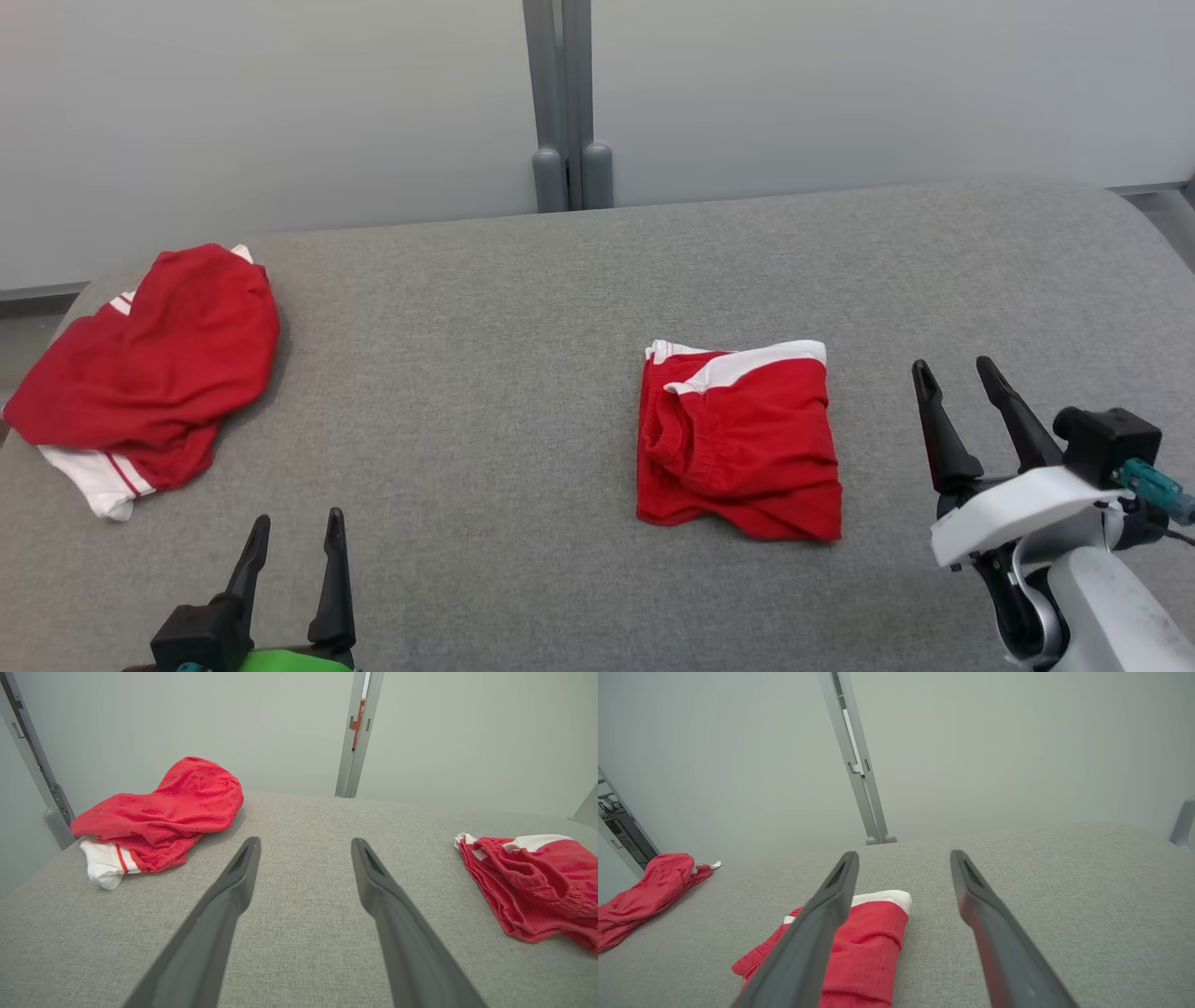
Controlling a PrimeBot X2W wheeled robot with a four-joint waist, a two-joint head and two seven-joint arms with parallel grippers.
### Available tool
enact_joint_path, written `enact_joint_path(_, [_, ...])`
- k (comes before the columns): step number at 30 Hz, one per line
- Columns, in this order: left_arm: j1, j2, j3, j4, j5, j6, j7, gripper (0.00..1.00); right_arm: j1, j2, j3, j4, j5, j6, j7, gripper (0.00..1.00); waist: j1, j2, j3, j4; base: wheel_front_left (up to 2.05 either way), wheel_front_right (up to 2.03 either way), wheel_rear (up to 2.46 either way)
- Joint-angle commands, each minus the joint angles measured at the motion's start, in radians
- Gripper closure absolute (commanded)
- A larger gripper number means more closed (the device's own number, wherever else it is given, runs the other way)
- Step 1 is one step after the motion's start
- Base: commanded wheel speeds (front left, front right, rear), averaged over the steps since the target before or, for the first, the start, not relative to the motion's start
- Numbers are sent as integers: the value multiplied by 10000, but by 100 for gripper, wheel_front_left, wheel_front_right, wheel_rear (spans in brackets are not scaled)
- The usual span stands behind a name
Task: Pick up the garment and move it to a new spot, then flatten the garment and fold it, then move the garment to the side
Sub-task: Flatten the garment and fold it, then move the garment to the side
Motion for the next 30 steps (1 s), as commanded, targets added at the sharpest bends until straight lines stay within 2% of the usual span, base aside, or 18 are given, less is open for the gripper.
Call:
enact_joint_path(1, [122, 20, 126, -42, 68, 60, -1, 0, 479, 128, -226, -401, -170, -3, -25, 0, 0, 0, -107, -319, 0, 0, 0])
enact_joint_path(13, [294, 22, 644, -244, 536, 64, -1, 0, 2547, 785, -1186, -2637, -1428, -1, -27, 0, 0, 0, -343, -792, 0, 0, 0])
enact_joint_path(23, [412, 21, 902, -257, 669, 20, -1, 0, 3161, 1173, -1200, -2994, -2118, -1, -27, 0, 0, 0, -363, -651, 0, 0, 0])
enact_joint_path(30, [476, 21, 974, -231, 705, -14, -1, 0, 3136, 1133, -1098, -2965, -2360, -1, -27, 0, 0, 0, -376, -561, 0, 0, 0])
